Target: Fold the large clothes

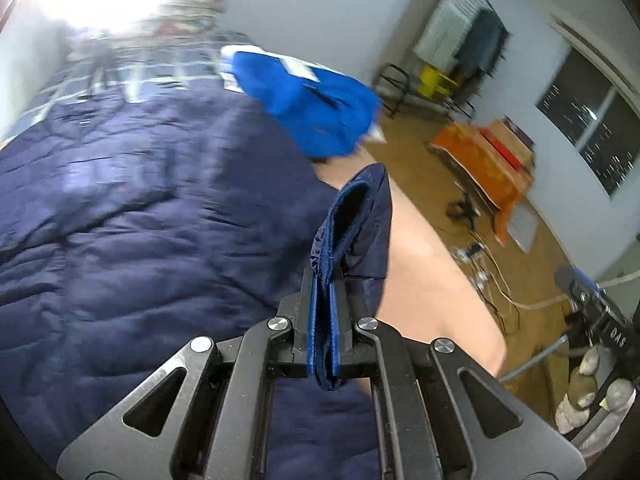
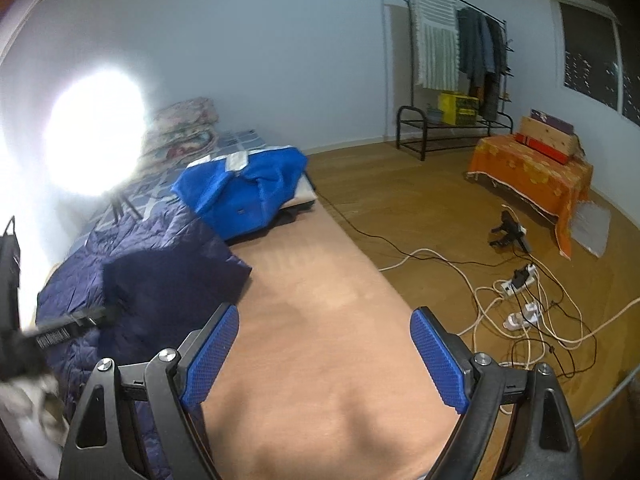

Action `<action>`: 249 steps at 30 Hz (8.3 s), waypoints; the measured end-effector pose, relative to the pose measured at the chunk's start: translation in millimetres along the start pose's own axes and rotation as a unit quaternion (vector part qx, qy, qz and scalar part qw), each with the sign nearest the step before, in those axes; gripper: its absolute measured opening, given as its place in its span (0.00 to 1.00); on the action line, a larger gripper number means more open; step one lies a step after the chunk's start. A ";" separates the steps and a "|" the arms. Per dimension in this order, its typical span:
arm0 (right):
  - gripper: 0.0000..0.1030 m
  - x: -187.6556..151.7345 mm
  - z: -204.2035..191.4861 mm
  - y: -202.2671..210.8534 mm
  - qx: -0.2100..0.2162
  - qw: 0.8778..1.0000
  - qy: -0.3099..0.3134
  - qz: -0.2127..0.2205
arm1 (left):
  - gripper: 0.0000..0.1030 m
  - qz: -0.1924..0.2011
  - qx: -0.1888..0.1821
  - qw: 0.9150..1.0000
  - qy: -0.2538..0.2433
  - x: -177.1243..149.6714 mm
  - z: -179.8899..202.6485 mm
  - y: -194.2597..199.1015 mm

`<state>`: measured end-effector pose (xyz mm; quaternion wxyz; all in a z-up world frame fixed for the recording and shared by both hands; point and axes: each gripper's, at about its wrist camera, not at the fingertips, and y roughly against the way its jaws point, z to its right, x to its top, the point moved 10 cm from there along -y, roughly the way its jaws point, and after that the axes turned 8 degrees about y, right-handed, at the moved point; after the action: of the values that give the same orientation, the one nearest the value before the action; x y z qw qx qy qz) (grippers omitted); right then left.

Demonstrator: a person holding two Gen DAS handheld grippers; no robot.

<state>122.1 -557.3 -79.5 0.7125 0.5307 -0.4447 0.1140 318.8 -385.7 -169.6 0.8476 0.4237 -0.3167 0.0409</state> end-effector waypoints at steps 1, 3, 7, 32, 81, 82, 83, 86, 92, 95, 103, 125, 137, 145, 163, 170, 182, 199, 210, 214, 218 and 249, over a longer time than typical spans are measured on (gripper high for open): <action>0.87 0.1 -6.7 -1.8 0.001 1.000 0.007 -0.001 | 0.03 0.006 0.009 1.000 0.009 6.3 -19.5 5.5; 0.87 -0.8 -18.1 -4.8 0.003 1.000 0.019 -0.005 | 0.03 0.014 0.027 0.999 0.021 14.0 -47.6 11.0; 0.87 -2.4 -39.6 -13.1 0.003 0.999 0.044 -0.012 | 0.03 0.023 0.061 0.997 0.044 25.7 -108.6 18.9; 0.85 -20.8 -116.4 -46.2 0.012 0.989 0.142 -0.050 | 0.02 0.100 0.210 0.953 0.194 110.0 -387.7 40.9; 0.85 -32.9 -162.7 -38.5 0.127 0.979 0.161 -0.002 | 0.63 0.138 0.295 0.933 0.153 34.5 -399.2 265.3; 0.86 -34.6 -163.7 -37.7 0.135 0.978 0.162 0.003 | 0.63 0.138 0.293 0.935 0.147 21.6 -389.5 280.3; 0.86 -36.9 -165.0 -37.9 0.145 0.976 0.159 0.008 | 0.63 0.138 0.293 0.935 0.143 10.2 -381.8 292.6; 0.86 -42.8 -167.5 -41.3 0.175 0.974 0.147 0.004 | 0.64 0.140 0.289 0.938 0.133 -22.6 -359.6 327.5; 0.86 -68.8 -172.3 -54.9 0.232 0.964 0.126 -0.029 | 0.77 0.117 0.263 0.944 0.160 -105.2 -341.4 349.5; 0.86 -101.4 -172.3 -70.3 0.250 0.958 0.119 -0.079 | 0.77 0.066 0.251 0.948 0.185 -151.9 -350.2 325.2; 0.82 -159.6 -155.8 -84.9 0.303 0.935 0.094 -0.159 | 0.76 -0.023 0.207 0.930 0.303 -235.3 -399.2 257.7; 0.58 -189.1 -215.5 -81.2 0.456 0.861 0.049 -0.218 | 0.07 -0.045 0.159 0.939 0.302 -247.2 -386.5 218.0; 0.07 -159.8 -227.0 -38.6 0.477 0.861 0.068 -0.162 | 0.03 0.065 0.103 0.948 0.293 -198.6 -361.2 286.2; 0.05 -98.7 -219.4 -33.2 0.500 0.860 0.016 -0.103 | 0.03 0.115 0.073 0.951 0.279 -140.7 -347.6 306.6; 0.05 48.3 -279.7 -70.8 0.463 0.884 0.058 -0.042 | 0.03 0.191 0.097 0.948 0.235 41.4 -360.4 302.8; 0.05 90.7 -303.3 -114.4 0.436 0.897 0.056 -0.043 | 0.03 0.202 0.126 0.945 0.226 94.9 -383.0 277.8; 0.05 142.6 -338.4 -211.9 0.381 0.922 0.034 -0.061 | 0.03 0.181 0.195 0.934 0.238 150.2 -446.5 202.3; 0.27 95.1 -363.2 -333.4 0.314 0.936 0.050 -0.150 | 0.34 0.106 0.226 0.928 0.277 130.8 -523.4 104.8; 0.53 113.3 -311.8 -274.7 0.378 0.921 0.059 -0.069 | 0.55 0.161 0.229 0.945 0.171 139.3 -497.5 186.0; 0.36 84.7 -325.6 -245.8 0.406 0.901 0.140 -0.057 | 0.55 0.103 0.206 0.965 0.128 105.0 -488.3 163.1; 0.25 38.5 -368.2 -249.1 0.399 0.875 0.259 -0.092 | 0.54 0.041 0.218 0.971 0.088 78.9 -485.4 116.5; 0.73 82.7 -366.0 -308.5 0.206 0.947 0.234 -0.073 | 0.65 0.052 0.263 0.939 0.217 109.7 -578.3 107.9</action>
<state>553.3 -395.8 -234.3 0.6785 0.6551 -0.1919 0.2715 660.1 91.7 -286.9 0.7506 0.5955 -0.1245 0.2577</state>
